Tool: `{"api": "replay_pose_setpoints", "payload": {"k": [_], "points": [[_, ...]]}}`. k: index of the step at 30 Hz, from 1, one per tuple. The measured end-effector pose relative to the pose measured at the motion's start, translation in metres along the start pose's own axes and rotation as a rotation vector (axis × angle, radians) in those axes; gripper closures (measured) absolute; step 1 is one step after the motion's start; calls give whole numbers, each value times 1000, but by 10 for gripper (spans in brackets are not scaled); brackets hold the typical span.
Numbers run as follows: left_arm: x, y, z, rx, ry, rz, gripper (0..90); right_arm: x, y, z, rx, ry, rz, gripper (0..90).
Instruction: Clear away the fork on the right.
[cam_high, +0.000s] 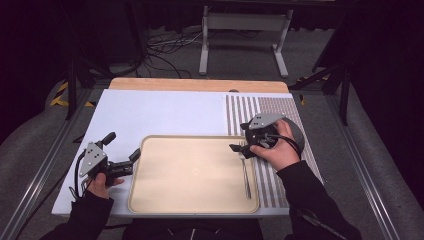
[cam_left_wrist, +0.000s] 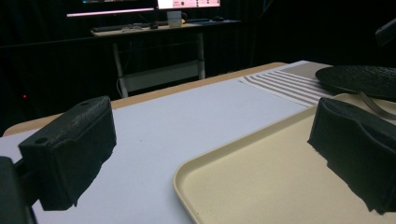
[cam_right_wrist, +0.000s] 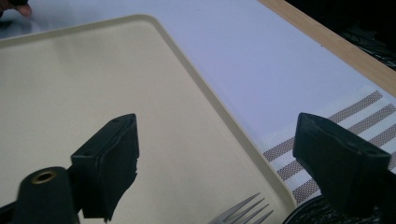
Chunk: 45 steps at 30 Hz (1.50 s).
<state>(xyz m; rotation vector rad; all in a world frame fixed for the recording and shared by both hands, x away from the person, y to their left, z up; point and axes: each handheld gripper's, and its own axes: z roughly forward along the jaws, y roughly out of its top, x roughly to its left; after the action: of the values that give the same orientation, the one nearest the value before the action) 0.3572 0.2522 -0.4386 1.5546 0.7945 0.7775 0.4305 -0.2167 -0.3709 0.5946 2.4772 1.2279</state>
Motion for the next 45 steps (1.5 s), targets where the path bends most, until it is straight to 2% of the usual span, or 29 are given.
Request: {"api": "replay_pose_setpoints", "payload": {"k": [4, 13, 18, 19, 24, 29, 35, 45], "points": [[0, 0, 0, 0, 0, 0, 13, 0, -5, -10, -37, -15, 2, 148], [0, 0, 0, 2, 1, 0, 13, 2, -23, -33, -166, -30, 46, 144], [0, 0, 0, 1, 3, -2, 13, 2, -32, -42, -203, -43, 63, 144], [0, 0, 0, 1, 4, -2, 13, 1, -40, -49, -233, -51, 82, 141], [0, 0, 0, 3, 5, -2, 13, 0, -52, -56, -269, -67, 108, 136], [1, 0, 0, 1, 6, -9, 12, -1, -73, -66, -314, -91, 149, 132], [1, 0, 0, 0, 5, -10, 12, -1, -92, -73, -333, -117, 185, 128], [2, 0, -1, -2, 2, -12, 9, -2, -119, -76, -350, -147, 237, 127]]}}
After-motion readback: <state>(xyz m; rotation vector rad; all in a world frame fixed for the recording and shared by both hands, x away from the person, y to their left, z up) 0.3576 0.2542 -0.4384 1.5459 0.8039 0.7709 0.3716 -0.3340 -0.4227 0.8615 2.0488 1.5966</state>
